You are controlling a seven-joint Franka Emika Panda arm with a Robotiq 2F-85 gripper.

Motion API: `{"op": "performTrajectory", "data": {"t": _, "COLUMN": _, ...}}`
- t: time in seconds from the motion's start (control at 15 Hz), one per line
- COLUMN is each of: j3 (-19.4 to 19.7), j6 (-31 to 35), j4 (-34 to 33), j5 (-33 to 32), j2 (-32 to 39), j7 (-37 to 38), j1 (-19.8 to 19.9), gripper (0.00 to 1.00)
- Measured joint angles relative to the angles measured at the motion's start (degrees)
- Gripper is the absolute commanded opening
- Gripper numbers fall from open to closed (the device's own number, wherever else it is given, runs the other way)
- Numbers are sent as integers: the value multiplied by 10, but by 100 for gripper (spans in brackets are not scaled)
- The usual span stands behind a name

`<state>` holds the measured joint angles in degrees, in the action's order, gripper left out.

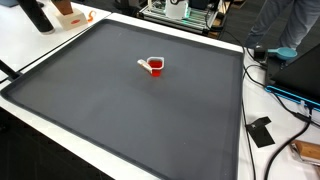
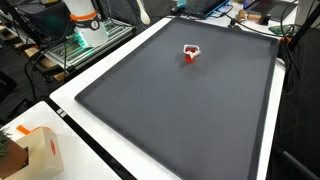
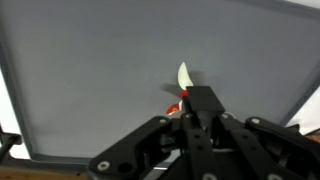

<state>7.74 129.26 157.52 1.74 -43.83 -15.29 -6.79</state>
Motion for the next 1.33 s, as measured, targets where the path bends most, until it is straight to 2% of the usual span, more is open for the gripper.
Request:
{"op": "performTrajectory", "data": {"t": 0.27, "j3": 26, "j6": 52, "j4": -13, "j5": 74, "j2": 66, "j7": -64, "j1": -57, "gripper": 3}}
{"op": "performTrajectory", "data": {"t": 0.53, "j3": 50, "j6": 92, "j4": -37, "j5": 141, "j2": 133, "j7": -127, "j1": -89, "gripper": 3}}
{"op": "performTrajectory", "data": {"t": 0.87, "j3": 63, "j6": 145, "j4": -74, "j5": 235, "j2": 215, "j7": -190, "j1": -103, "gripper": 3}}
{"op": "performTrajectory", "data": {"t": 1.33, "j3": 60, "j6": 156, "j4": -136, "j5": 358, "j2": 314, "j7": -275, "j1": -93, "gripper": 3}}
